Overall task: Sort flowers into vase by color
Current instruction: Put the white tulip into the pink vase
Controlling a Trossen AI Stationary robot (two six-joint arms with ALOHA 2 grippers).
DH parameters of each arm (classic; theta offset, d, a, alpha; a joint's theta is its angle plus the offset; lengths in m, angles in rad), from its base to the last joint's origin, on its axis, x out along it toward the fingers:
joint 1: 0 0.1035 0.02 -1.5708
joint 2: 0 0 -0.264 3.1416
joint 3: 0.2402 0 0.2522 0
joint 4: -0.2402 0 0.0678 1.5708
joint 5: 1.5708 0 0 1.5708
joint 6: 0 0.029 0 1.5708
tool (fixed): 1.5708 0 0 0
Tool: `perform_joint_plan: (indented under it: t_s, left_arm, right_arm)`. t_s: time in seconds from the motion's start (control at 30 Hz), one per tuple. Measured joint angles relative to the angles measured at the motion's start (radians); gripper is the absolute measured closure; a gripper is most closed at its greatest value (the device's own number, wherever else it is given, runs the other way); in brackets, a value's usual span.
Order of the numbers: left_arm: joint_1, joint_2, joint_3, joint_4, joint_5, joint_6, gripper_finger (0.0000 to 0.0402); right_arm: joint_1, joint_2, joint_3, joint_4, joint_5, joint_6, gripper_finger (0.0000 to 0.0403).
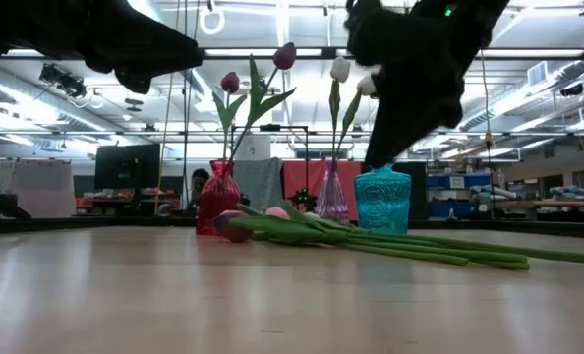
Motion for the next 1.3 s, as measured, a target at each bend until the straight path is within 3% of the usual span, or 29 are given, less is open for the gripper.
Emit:
perform_joint_plan:
  t_s: [0.27, 0.4, 0.53, 1.03, 1.17, 1.3]
  left_arm:
    - [0.000, 0.000, 0.000, 0.000, 0.001, -0.003, 0.0271]
    - [0.000, 0.000, 0.000, -0.008, 0.001, -0.003, 0.0271]
    - [0.000, 0.000, 0.000, -0.011, 0.002, -0.003, 0.0271]
    - [0.000, 0.000, 0.000, -0.014, 0.003, -0.003, 0.0271]
    - [0.000, 0.000, 0.000, -0.014, 0.003, -0.003, 0.0271]
    - [0.000, 0.000, 0.000, -0.014, 0.003, -0.003, 0.0271]
  right_arm:
    - [-0.061, 0.110, 0.003, 0.060, -0.120, 0.037, 0.0253]
    - [-0.077, 0.134, 0.003, 0.029, -0.122, 0.102, 0.0217]
    - [-0.087, 0.130, 0.003, -0.002, -0.070, 0.150, 0.0209]
    - [-0.089, 0.209, 0.006, 0.013, -0.052, 0.125, 0.0242]
    - [-0.090, 0.208, 0.006, 0.014, -0.049, 0.123, 0.0288]
    - [-0.092, 0.206, 0.005, 0.015, -0.065, 0.101, 0.0373]
